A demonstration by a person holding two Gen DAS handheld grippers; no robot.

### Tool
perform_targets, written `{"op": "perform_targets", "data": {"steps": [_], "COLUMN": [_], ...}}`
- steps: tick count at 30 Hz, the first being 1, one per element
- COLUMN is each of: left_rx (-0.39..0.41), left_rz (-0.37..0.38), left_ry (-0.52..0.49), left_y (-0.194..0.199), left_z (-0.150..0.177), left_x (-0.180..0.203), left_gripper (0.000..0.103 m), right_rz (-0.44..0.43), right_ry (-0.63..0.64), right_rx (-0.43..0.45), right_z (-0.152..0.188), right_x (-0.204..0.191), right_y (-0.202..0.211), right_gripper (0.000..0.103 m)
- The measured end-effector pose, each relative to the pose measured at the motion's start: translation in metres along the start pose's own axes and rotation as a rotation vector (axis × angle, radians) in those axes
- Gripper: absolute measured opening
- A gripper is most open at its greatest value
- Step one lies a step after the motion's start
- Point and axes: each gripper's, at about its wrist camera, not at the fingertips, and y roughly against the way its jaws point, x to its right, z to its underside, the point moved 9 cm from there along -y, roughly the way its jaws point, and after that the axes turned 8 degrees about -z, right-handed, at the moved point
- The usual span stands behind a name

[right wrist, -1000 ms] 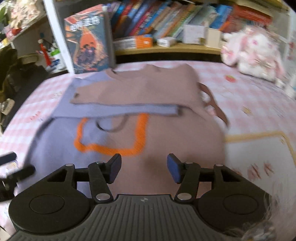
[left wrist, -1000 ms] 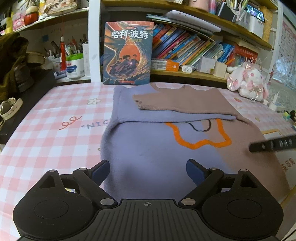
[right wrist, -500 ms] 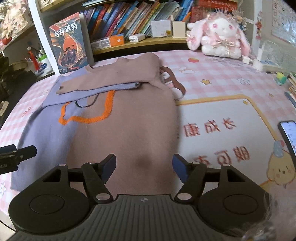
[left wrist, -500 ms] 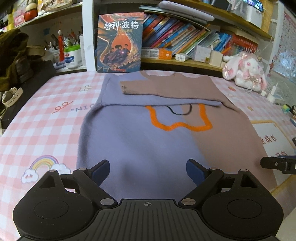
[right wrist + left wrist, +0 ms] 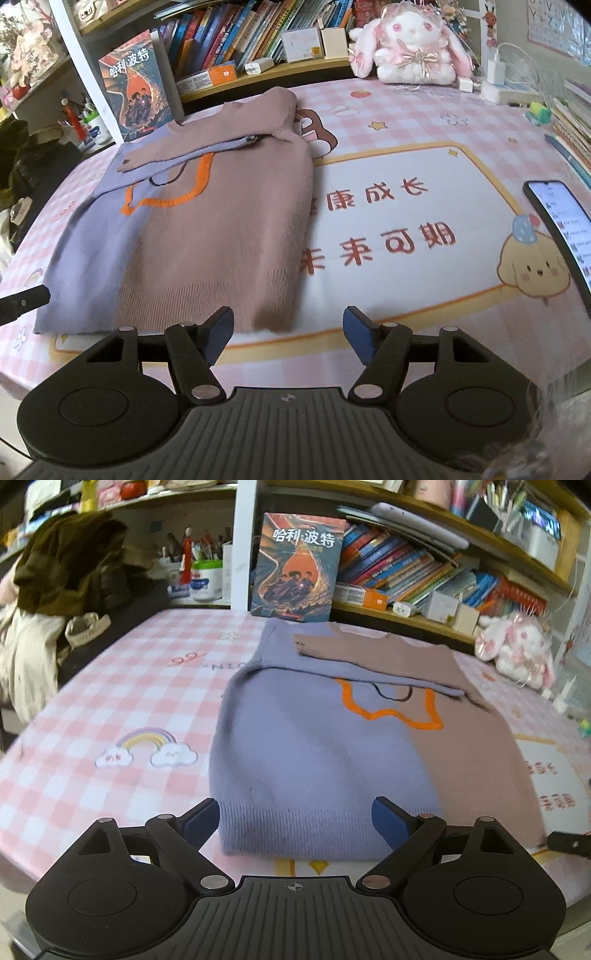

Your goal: Fold clothes

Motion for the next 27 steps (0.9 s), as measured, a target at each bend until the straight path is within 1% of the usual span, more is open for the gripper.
{"op": "perform_targets", "data": {"steps": [3, 7, 10, 13, 17, 21, 22, 23, 24, 25, 26, 27], "left_rx": [0.000, -0.029, -0.053, -0.069, -0.089, -0.112, -0.121, -0.122, -0.124, -0.128, -0.132, -0.118], "left_rz": [0.024, 0.017, 0.016, 0.014, -0.003, -0.002, 0.002, 0.002, 0.001, 0.009, 0.017, 0.022], "left_ry": [0.033, 0.090, 0.139, 0.168, 0.198, 0.210, 0.211, 0.207, 0.203, 0.200, 0.198, 0.195], "left_y": [0.003, -0.003, -0.010, -0.018, -0.027, -0.037, -0.040, -0.042, -0.043, -0.045, -0.046, -0.044], "left_z": [0.002, 0.004, 0.004, 0.002, -0.001, -0.002, -0.002, -0.002, -0.002, -0.002, -0.002, -0.004], "left_x": [-0.006, -0.020, -0.031, -0.039, -0.048, -0.053, -0.052, -0.052, -0.051, -0.051, -0.050, -0.049], "left_gripper": [0.089, 0.070, 0.062, 0.059, 0.058, 0.056, 0.047, 0.043, 0.034, 0.015, 0.010, 0.004], "right_rz": [-0.009, -0.021, -0.031, -0.035, -0.033, -0.025, -0.022, -0.019, -0.016, -0.010, -0.007, -0.005], "right_ry": [-0.023, -0.052, -0.070, -0.083, -0.097, -0.108, -0.107, -0.107, -0.106, -0.105, -0.104, -0.104], "right_rx": [0.002, 0.008, 0.011, 0.009, 0.003, -0.005, -0.007, -0.008, -0.009, -0.011, -0.014, -0.016], "right_z": [0.003, 0.000, -0.003, -0.006, -0.010, -0.012, -0.013, -0.014, -0.015, -0.016, -0.016, -0.017], "right_x": [0.005, 0.008, 0.008, 0.007, 0.007, 0.005, 0.004, 0.004, 0.003, 0.003, 0.002, 0.002], "right_y": [0.002, 0.001, -0.002, -0.007, -0.014, -0.021, -0.023, -0.024, -0.026, -0.027, -0.029, -0.030], "right_gripper": [0.059, 0.053, 0.048, 0.045, 0.040, 0.037, 0.035, 0.033, 0.031, 0.027, 0.021, 0.017]}}
